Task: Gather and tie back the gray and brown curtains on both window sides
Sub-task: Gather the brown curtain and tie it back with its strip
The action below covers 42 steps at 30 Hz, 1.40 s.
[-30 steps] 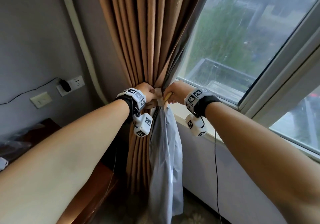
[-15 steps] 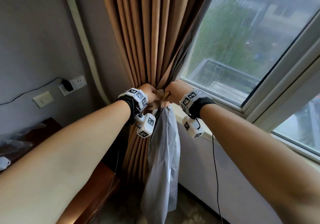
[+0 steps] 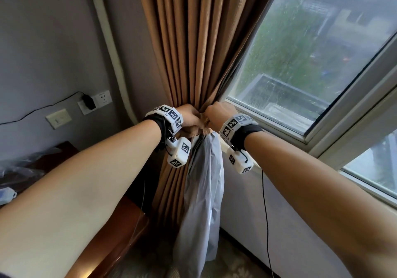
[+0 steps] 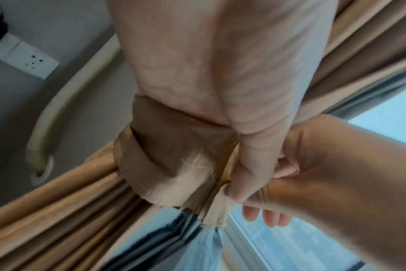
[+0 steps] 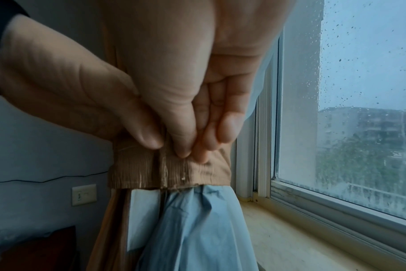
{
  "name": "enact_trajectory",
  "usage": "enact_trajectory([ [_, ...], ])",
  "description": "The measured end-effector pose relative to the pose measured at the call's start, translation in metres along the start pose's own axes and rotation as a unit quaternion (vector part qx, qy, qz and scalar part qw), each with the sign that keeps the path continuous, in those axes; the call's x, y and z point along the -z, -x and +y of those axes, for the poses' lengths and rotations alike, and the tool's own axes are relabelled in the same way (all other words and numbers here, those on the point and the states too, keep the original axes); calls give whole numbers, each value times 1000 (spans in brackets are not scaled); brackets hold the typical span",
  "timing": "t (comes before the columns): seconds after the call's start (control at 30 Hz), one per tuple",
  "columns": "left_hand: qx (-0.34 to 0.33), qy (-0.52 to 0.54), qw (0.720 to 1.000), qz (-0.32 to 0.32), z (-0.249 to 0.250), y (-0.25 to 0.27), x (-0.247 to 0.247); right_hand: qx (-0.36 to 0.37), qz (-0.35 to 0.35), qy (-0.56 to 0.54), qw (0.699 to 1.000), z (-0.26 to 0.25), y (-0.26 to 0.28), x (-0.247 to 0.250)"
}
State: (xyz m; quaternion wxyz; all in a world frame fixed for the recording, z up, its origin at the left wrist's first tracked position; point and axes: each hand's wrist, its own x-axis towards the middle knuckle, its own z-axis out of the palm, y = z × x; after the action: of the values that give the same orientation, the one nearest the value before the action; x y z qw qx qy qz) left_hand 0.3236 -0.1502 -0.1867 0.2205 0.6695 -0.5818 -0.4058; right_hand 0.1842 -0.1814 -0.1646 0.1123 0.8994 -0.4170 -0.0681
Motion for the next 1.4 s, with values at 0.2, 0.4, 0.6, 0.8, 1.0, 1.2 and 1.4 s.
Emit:
enact_trajectory([
  [0.2, -13, 27, 999, -20, -2, 5, 1, -27, 25, -20, 999, 1, 5, -1],
  [0.4, -15, -20, 1000, -5, 0, 6, 2, -4, 44, -134, 990, 7, 12, -8],
  [0.6, -17, -47, 999, 7, 3, 9, -5, -39, 94, -107, 989, 8, 15, -17],
  [0.8, -17, -66, 997, 29, 0, 14, -6, -24, 128, -151, 980, 12, 12, -5],
  [1.0, -10, -164, 985, 58, -4, 13, -5, 11, 30, -147, 989, 8, 2, 5],
  [1.2, -24, -195, 978, 68, -7, 14, -10, 4, 7, -100, 995, 6, -2, 7],
  [1.4, -43, -148, 985, 80, -10, 15, -9, -48, 12, -183, 982, 12, -1, -4],
])
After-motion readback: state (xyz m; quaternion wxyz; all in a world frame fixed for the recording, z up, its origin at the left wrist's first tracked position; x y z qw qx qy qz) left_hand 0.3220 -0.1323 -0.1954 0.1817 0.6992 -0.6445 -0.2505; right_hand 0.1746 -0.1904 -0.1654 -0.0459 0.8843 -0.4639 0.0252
